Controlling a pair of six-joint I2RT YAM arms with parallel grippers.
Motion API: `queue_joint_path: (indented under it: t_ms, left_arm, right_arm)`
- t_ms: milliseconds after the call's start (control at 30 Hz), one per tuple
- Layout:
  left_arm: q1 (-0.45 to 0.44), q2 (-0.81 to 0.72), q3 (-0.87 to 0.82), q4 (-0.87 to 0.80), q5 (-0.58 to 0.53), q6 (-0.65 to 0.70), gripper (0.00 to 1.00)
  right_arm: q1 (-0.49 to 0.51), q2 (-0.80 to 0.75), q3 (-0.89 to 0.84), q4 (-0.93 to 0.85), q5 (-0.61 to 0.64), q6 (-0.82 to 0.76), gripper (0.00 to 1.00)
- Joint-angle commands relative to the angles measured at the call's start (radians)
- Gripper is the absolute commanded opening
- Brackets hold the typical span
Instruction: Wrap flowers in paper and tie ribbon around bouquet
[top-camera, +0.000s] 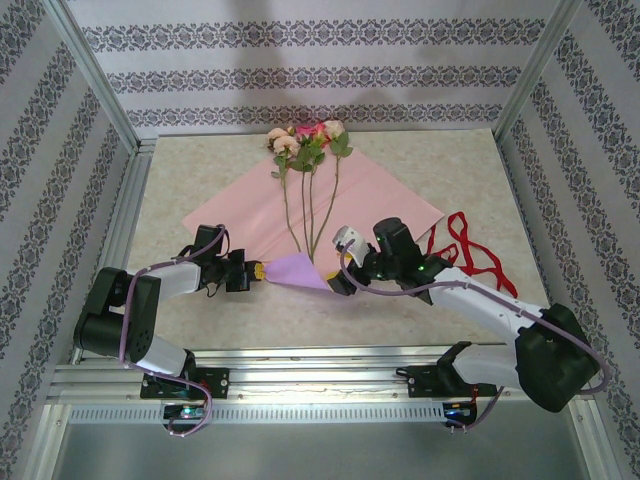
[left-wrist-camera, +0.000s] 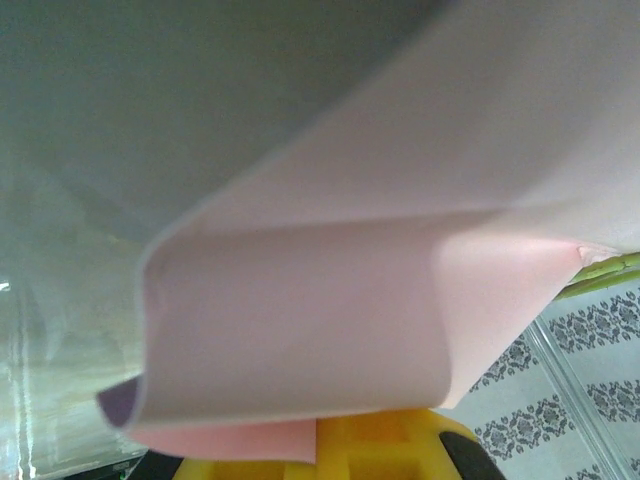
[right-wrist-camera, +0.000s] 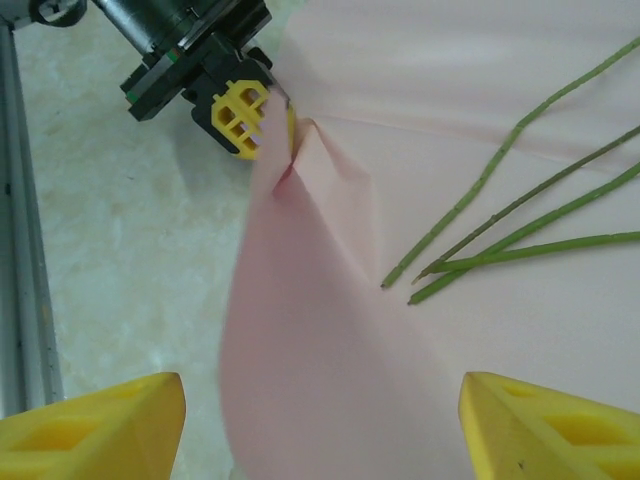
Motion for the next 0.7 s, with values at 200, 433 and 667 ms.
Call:
queue_joint_path:
  t_ms: [200,433,667]
  left_arm:
    - [0.010,-0.008,-0.011,0.023,-0.058,-0.088,0.00]
    - [0.010,-0.014,-0.010,0.018,-0.053,-0.076,0.00]
    - [0.016,-0.044,0.040,-0.037,-0.069,-0.007,0.05]
  right_arm:
    - [0.087,0.124,0.052,0.023,-0.062,0.024,0.72]
    - [0.074,0.262,0.145,0.047,-0.006,0.019,0.67]
    - [0.069,0.349,0.248,0.000,-0.061,0.031,0.12]
